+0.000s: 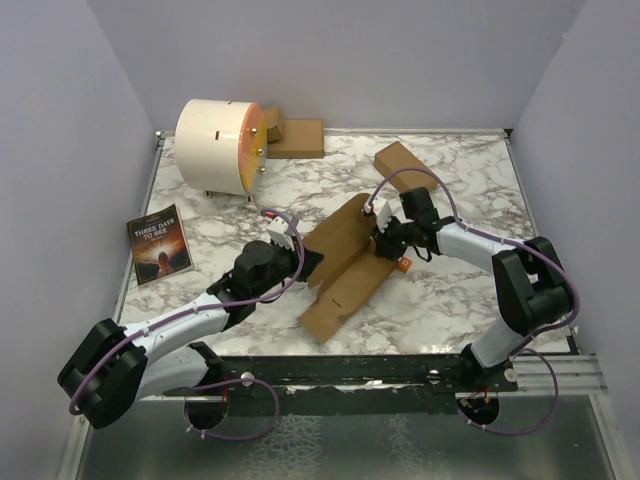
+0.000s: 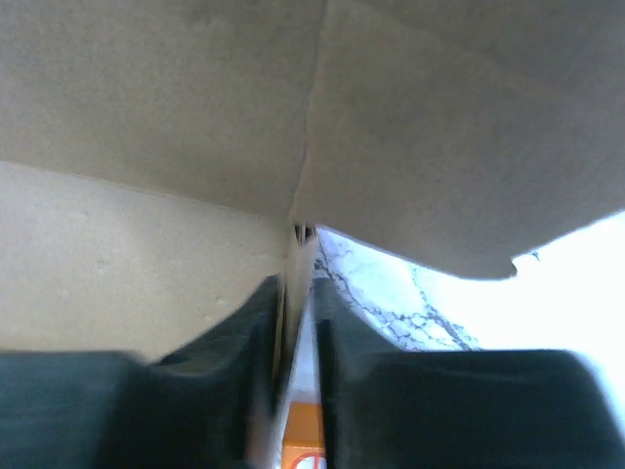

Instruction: Fold the paper box

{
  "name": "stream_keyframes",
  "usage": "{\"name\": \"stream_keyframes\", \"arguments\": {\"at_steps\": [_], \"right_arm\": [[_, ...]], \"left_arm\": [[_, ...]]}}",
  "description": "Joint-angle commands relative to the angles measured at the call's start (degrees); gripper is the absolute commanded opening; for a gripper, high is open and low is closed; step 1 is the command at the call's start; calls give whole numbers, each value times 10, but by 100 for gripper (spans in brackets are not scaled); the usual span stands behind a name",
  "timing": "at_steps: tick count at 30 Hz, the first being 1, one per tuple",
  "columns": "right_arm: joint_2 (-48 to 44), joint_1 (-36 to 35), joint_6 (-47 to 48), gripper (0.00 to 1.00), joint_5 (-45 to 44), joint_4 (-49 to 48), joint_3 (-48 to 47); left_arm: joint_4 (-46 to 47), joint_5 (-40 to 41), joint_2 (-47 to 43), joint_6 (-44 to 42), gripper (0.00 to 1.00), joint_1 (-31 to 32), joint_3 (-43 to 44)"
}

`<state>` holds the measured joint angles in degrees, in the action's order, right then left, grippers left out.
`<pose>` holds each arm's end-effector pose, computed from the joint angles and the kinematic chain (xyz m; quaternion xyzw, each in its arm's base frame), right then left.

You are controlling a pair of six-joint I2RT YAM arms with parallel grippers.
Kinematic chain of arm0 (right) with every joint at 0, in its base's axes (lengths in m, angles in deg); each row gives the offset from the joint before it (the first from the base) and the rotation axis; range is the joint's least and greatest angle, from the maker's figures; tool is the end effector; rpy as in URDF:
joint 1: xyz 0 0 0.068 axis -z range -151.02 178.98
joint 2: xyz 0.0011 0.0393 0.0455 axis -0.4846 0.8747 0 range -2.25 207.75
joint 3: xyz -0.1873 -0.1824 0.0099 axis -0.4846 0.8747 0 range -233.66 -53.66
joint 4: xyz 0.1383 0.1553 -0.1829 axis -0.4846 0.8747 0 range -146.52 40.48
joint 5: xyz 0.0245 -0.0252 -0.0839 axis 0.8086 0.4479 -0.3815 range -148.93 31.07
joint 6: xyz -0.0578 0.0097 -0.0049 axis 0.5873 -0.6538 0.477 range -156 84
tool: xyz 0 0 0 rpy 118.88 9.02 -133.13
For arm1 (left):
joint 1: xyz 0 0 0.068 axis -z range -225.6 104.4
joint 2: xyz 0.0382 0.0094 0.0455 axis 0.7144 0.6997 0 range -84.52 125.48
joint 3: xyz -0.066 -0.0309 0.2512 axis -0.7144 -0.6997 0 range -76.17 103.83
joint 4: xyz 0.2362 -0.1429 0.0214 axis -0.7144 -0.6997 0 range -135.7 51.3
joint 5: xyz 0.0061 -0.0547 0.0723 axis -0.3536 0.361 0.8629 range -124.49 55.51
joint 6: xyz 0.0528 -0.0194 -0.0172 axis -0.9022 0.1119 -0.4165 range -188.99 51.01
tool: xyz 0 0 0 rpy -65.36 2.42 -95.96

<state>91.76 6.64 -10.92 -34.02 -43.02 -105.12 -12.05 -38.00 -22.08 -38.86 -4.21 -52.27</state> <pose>0.3019 0.1435 0.1392 -0.4332 0.8297 0.1995 0.2900 0.1926 -0.1733 0.1972 0.0953 0.7705 -0.3873 0.4972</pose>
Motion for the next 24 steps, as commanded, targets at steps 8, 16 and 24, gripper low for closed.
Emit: {"name": "stream_keyframes", "arguments": {"at_steps": [8, 16, 24], "right_arm": [[-38, 0, 41, 33, -18, 35, 14], [-17, -1, 21, 4, -22, 28, 3], [-49, 4, 19, 50, 25, 39, 6]], "left_arm": [[-3, 33, 3, -27, 0, 0, 28], [-3, 19, 17, -39, 0, 0, 39], [-7, -3, 23, -86, 0, 0, 49]]}}
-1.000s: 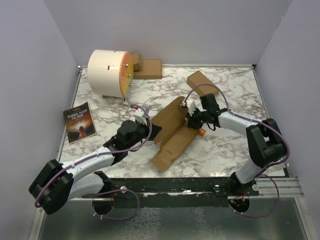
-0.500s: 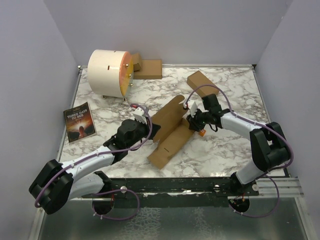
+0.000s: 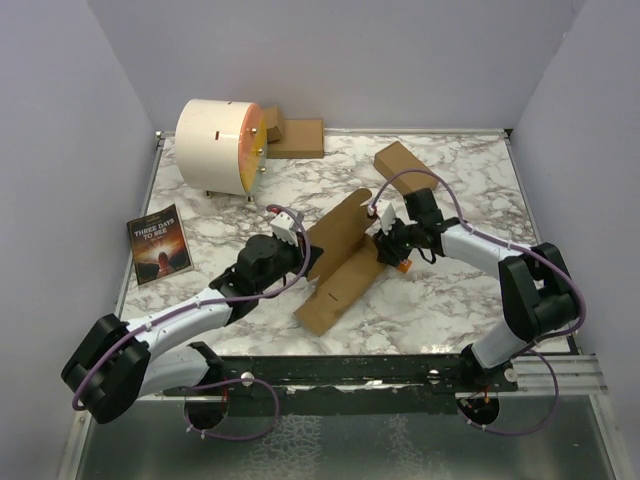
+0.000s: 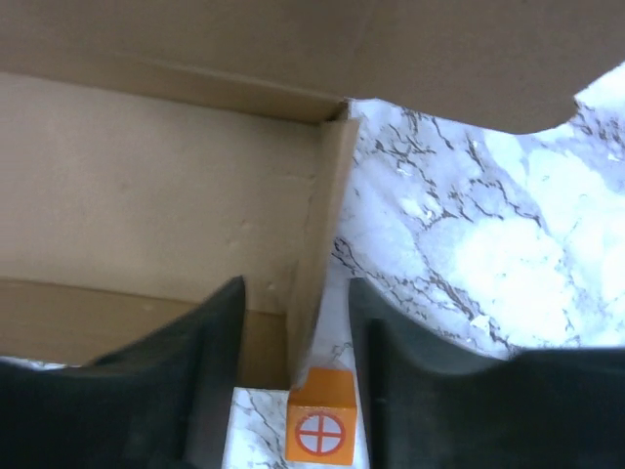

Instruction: Fold the paper box

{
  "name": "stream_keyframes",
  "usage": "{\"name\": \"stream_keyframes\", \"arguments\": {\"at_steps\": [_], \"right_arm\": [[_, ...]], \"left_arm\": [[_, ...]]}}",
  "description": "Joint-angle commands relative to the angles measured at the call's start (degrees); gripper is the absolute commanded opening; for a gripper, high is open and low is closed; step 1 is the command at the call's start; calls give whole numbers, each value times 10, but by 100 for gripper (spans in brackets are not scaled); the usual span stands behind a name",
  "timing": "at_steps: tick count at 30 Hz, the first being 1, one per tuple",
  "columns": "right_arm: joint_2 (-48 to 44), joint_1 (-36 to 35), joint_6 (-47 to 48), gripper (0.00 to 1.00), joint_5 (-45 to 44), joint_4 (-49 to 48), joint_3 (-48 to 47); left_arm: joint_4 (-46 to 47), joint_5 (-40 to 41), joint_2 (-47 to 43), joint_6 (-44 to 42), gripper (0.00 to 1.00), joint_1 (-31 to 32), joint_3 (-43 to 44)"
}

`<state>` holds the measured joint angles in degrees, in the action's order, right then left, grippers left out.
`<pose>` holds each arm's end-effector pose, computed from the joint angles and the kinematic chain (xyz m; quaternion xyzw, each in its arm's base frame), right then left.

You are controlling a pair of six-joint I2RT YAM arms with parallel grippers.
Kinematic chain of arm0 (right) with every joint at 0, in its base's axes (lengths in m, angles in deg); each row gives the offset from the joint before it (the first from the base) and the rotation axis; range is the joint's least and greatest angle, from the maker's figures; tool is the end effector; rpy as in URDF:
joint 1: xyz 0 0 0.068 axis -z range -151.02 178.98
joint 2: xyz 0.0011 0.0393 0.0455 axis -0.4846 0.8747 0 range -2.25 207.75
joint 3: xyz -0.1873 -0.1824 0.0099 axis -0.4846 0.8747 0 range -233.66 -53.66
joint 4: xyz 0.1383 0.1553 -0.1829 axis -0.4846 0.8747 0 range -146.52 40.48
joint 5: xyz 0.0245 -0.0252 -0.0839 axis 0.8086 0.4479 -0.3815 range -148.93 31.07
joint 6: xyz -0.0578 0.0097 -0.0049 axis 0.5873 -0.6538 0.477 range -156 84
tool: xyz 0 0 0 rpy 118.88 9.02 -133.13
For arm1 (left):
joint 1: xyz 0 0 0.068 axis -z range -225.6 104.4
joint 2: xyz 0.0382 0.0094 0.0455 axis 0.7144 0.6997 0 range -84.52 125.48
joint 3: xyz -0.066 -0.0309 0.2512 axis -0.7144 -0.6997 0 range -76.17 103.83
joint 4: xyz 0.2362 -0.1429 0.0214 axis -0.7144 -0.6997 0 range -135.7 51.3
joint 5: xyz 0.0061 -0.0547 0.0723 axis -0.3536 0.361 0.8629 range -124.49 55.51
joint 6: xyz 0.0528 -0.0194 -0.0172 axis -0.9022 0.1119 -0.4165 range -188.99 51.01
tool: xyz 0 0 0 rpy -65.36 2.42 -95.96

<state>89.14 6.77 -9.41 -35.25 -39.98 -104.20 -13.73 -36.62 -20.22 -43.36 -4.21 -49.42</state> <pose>0.2936 0.1383 0.1450 -0.4406 0.8316 0.1863 0.2821 0.2001 -0.1785 0.2037 0.1184 0.7712 -0.3573 0.5134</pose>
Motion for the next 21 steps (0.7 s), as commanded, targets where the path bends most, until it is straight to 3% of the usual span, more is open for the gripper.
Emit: {"name": "stream_keyframes", "arguments": {"at_steps": [1, 4, 8, 16, 21], "right_arm": [[-31, 7, 7, 55, 51, 11, -3], [-60, 28, 14, 61, 98, 18, -1], [-103, 86, 27, 62, 198, 35, -2], [-202, 179, 41, 63, 362, 34, -4], [-245, 179, 127, 82, 440, 26, -11]], "left_arm": [[7, -22, 5, -51, 0, 0, 23], [-11, -36, 8, -88, 0, -1, 36], [-42, -60, 13, -145, 0, -4, 61], [-83, -185, 19, -291, 0, -32, 100], [-129, -331, 31, -349, 0, -92, 146]]}}
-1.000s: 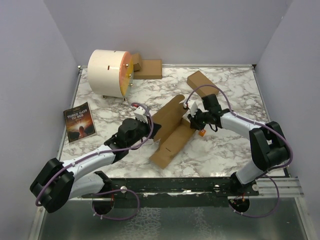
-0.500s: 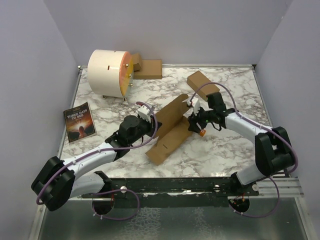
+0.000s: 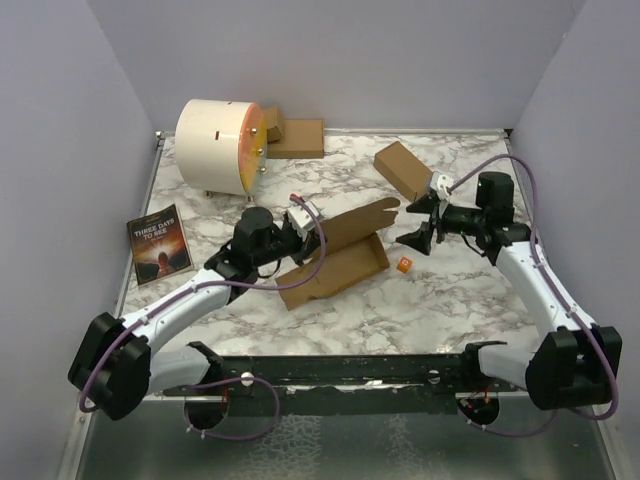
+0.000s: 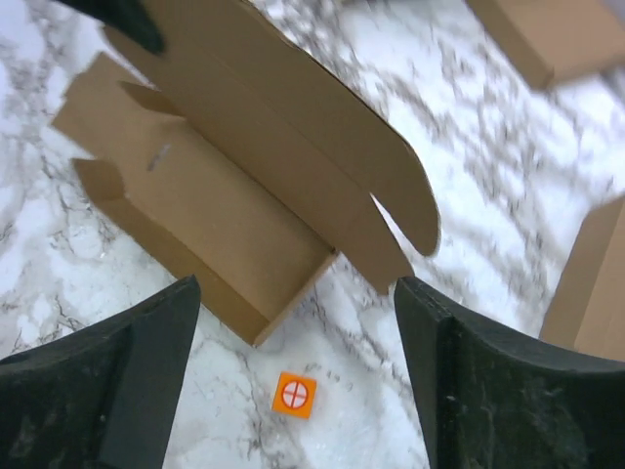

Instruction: Fold the paper box

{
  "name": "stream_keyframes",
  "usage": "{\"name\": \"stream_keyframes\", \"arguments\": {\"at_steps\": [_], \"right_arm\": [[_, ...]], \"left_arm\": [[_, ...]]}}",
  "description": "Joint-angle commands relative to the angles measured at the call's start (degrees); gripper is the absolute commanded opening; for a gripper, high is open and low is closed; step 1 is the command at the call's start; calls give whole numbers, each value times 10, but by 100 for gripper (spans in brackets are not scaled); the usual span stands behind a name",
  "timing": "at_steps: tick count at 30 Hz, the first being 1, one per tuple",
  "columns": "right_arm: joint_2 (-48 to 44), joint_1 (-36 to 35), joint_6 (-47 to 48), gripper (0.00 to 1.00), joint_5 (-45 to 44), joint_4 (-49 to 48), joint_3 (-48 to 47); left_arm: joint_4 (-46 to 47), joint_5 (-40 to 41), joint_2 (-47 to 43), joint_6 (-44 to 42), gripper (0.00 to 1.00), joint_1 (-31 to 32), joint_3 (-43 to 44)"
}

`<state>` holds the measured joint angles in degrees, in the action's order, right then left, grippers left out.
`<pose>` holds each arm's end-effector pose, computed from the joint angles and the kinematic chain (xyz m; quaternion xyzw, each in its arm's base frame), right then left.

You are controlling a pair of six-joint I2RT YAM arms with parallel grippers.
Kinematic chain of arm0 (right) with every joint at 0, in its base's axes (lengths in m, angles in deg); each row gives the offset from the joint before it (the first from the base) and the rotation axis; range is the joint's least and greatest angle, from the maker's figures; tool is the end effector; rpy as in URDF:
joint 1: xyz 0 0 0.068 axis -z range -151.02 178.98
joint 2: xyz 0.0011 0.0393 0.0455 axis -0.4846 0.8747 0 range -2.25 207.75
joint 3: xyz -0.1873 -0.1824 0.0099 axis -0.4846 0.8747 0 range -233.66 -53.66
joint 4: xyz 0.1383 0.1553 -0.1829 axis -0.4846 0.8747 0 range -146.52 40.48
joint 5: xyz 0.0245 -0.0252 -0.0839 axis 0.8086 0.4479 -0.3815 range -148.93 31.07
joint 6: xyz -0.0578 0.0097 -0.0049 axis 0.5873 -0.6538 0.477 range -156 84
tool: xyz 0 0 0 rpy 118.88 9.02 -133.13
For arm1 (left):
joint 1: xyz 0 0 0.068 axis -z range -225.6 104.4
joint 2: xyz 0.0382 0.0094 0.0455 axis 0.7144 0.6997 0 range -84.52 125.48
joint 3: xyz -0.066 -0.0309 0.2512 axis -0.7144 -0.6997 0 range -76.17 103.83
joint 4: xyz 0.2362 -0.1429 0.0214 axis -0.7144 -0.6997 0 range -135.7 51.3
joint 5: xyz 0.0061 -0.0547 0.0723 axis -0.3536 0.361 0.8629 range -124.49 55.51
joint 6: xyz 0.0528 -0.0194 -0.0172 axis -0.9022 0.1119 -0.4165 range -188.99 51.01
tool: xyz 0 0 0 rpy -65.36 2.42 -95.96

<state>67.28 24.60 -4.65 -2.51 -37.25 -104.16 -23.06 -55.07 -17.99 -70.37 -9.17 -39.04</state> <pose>0.2716 0.0564 0.2609 -0.4395 0.6915 0.3241 0.4729 0.2222 -0.1827 0.2418 0.3551 0.6966 -0.3169 0.5369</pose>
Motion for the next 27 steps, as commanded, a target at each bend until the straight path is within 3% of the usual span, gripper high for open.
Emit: {"name": "stream_keyframes", "arguments": {"at_steps": [1, 6, 16, 23, 27], "right_arm": [[-19, 1, 102, 82, 119, 37, -36], [22, 12, 179, 81, 142, 212, -157], [17, 44, 147, 89, 170, 157, -105], [115, 35, 246, 88, 209, 276, -160], [136, 14, 262, 80, 201, 285, -152]], "left_arm": [[-43, -185, 14, -88, 0, -57, 51], [-127, -292, 53, -152, 0, -96, 114], [-164, -347, 97, -171, 0, -111, 161], [-150, -367, 125, -160, 0, -112, 169], [-148, -374, 145, -156, 0, -113, 178]]}}
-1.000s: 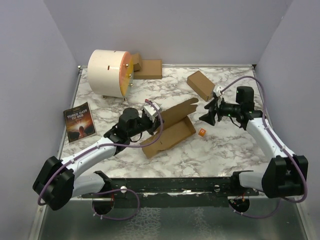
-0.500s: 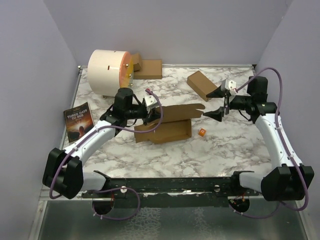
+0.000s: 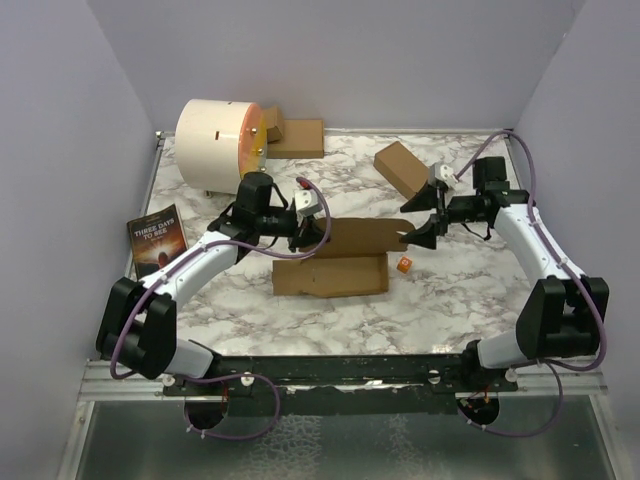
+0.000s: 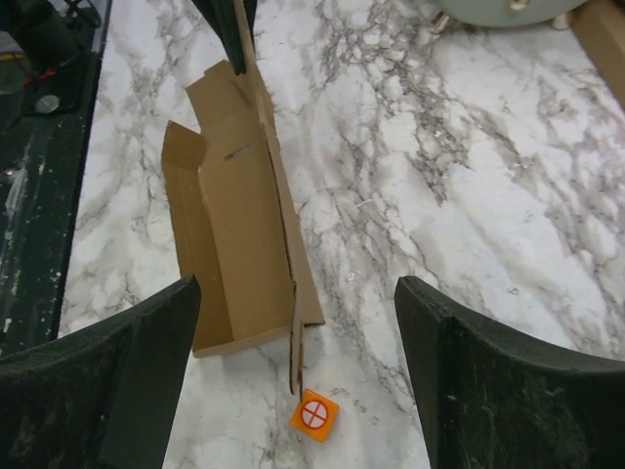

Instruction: Fold the paper box

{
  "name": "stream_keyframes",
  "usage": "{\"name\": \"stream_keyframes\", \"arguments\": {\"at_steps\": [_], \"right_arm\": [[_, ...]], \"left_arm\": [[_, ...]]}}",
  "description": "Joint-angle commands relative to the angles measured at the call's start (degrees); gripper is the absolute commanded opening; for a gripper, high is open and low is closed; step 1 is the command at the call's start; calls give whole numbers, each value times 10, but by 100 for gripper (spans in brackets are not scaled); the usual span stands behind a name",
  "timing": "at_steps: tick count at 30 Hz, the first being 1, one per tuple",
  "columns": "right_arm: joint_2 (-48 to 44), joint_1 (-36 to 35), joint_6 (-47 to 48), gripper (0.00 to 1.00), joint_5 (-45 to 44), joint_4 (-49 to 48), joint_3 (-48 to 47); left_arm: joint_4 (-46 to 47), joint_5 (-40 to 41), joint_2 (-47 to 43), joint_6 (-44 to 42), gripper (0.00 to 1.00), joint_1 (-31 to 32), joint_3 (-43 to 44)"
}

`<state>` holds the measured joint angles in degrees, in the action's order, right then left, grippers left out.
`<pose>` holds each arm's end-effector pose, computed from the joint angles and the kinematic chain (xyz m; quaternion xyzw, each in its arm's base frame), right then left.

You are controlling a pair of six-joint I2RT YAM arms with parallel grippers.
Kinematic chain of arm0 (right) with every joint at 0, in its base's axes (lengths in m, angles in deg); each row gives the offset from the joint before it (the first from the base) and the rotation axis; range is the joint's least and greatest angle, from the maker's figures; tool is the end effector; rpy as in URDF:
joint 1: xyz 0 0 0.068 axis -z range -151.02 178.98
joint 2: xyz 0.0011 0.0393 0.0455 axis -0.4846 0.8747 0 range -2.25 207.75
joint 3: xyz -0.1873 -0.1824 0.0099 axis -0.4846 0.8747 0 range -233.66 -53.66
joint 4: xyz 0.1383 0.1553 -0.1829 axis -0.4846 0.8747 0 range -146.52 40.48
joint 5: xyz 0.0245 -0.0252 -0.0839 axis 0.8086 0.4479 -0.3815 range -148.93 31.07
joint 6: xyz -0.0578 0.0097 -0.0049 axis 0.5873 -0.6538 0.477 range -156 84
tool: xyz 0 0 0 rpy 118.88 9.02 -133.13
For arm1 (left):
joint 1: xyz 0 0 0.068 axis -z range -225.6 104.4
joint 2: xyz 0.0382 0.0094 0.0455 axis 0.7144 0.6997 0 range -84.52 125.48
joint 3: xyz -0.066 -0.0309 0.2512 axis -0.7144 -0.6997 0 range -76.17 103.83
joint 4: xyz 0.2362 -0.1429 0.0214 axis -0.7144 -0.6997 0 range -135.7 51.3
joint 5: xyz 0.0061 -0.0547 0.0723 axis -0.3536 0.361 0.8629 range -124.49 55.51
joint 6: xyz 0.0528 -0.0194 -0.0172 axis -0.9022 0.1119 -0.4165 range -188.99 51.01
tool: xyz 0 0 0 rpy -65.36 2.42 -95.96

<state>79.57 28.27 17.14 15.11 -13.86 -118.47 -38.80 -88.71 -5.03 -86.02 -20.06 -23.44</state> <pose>0.2945 0.0446 0.2702 -0.4894 0.6157 0.4291 0.4441 0.2762 -0.1703 0.2528 0.4976 0.6201 -0.4218 0.4359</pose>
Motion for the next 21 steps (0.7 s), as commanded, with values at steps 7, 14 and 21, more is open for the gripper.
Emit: {"name": "stream_keyframes", "arguments": {"at_steps": [7, 14, 21], "right_arm": [[34, -51, 48, 54, 17, 50, 2], [46, -56, 69, 16, 25, 70, -6], [37, -56, 75, 1, 22, 74, -1]], "left_arm": [[24, -44, 31, 16, 0, -4, 30], [35, -33, 27, 25, 0, -4, 26], [65, 26, 0, 63, 12, -4, 1]]}}
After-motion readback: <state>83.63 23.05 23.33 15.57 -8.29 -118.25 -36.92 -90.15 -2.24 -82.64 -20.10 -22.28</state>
